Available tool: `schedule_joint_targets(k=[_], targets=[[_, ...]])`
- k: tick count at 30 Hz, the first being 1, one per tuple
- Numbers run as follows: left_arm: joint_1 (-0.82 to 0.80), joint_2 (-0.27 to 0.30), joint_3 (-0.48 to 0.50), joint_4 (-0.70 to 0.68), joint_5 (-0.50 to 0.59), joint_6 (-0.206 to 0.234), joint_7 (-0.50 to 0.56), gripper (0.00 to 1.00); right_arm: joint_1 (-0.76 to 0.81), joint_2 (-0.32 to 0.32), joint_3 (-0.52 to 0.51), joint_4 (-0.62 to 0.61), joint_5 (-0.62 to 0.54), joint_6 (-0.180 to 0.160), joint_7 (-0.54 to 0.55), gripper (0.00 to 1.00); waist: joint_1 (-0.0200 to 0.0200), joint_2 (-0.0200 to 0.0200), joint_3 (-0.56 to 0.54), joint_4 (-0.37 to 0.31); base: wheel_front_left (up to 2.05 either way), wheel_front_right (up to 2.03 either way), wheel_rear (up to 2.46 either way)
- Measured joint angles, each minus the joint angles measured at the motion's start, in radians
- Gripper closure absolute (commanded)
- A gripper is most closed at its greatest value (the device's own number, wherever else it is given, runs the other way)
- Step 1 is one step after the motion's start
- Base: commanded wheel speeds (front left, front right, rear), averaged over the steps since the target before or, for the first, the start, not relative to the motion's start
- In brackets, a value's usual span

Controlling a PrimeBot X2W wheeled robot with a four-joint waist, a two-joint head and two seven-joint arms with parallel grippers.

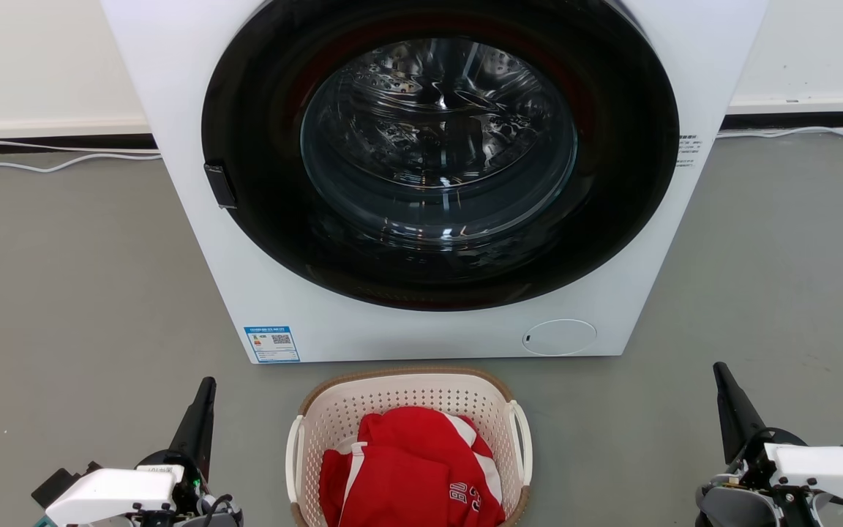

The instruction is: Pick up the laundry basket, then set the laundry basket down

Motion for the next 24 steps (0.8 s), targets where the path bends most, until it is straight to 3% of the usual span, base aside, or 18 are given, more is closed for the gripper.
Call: schedule_joint_targets(k=[24], targets=[[0.0, 0.0, 0.0, 0.0, 0.0, 0.0, 0.0, 1.0, 0.0, 0.0, 0.0, 0.0, 0.0, 0.0, 0.0, 1.0, 0.0, 0.0, 0.0, 0.0, 0.0, 0.0, 0.0]])
